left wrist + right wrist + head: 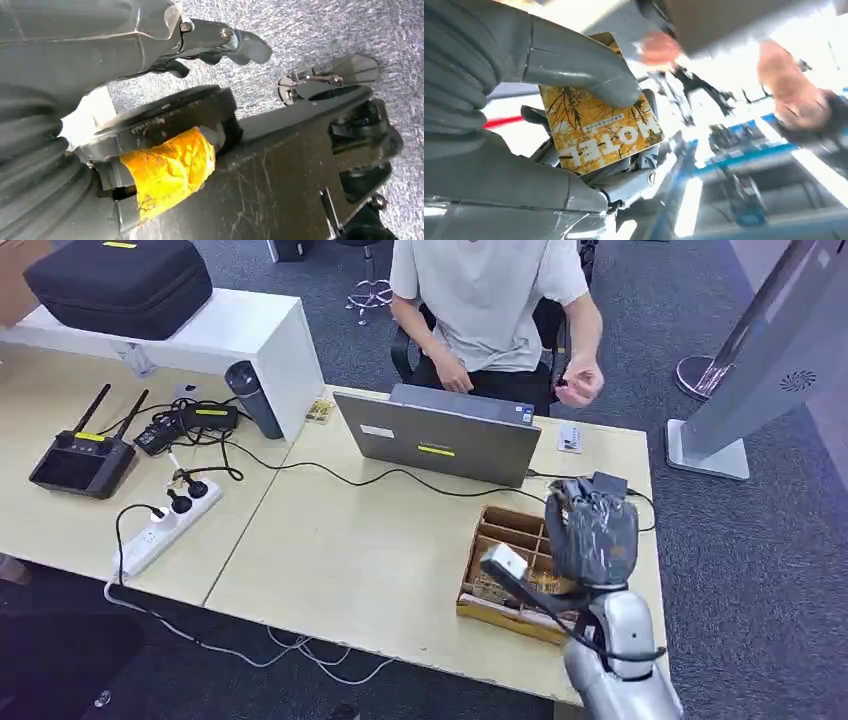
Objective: Pass the card to the sensor for recognition and then transmit it.
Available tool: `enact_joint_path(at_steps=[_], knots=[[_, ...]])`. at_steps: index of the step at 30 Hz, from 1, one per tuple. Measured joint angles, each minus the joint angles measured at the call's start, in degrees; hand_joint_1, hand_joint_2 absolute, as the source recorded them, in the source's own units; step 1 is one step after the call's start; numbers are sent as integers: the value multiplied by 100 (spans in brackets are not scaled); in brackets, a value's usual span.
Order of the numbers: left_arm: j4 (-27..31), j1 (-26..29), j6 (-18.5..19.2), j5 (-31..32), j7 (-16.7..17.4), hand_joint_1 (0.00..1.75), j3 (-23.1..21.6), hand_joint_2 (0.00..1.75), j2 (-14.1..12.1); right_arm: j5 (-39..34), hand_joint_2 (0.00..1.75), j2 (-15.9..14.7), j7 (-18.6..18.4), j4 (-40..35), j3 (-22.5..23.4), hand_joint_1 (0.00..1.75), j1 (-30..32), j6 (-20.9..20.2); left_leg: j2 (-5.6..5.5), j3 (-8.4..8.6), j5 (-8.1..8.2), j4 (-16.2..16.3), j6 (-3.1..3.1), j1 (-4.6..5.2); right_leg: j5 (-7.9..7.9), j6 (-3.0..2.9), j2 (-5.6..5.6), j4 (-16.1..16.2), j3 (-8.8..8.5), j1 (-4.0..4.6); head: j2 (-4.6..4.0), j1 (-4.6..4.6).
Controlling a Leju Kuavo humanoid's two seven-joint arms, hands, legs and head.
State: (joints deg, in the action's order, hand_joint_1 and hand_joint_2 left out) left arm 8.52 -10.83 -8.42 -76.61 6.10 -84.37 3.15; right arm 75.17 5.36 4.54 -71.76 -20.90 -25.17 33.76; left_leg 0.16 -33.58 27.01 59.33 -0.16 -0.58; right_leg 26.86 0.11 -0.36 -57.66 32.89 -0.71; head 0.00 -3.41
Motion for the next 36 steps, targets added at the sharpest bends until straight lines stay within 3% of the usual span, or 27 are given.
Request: enact_joint_path(at_steps=[5,9,15,20,21,29,36], knots=[[0,-99,22,103,94,0,-94,175,83,96,175,85,-347,299,-253,175,-1115,-233,-2,-5,-5,0,0,-1,-6,-5,0,-3,4,0,0,0],[0,-138,70,223,101,0,-98,175,90,260,175,171,-575,606,-380,175,-1613,-336,-7,-14,-5,0,0,-1,-6,-5,-2,-6,9,0,0,2],[0,-263,140,531,188,0,-98,175,166,708,175,658,-1469,2338,-577,175,-2988,-738,-10,-22,-16,1,-5,-2,-10,-6,-2,-11,26,0,0,4],[-20,-296,127,544,212,0,-98,175,225,732,175,920,-1705,3460,-583,175,-3468,-736,-15,-23,-17,1,-8,-1,-10,-6,-4,-11,26,0,0,0],[-24,-298,125,542,212,0,-98,175,229,743,175,940,-1709,3617,-585,0,-3492,-714,-15,-23,-17,1,-8,-1,-10,-6,-4,-10,26,0,0,2],[-46,-299,87,470,201,0,-98,175,243,743,175,868,-1844,4291,-561,0,-3496,-651,-13,-27,-17,3,-7,1,-11,-5,-3,-8,32,-2,0,0],[-57,-298,90,398,203,0,-98,175,238,710,175,526,-1951,4476,-415,0,-3477,-557,-14,-30,-17,4,-7,1,-11,-5,-5,-8,33,-1,0,2]])
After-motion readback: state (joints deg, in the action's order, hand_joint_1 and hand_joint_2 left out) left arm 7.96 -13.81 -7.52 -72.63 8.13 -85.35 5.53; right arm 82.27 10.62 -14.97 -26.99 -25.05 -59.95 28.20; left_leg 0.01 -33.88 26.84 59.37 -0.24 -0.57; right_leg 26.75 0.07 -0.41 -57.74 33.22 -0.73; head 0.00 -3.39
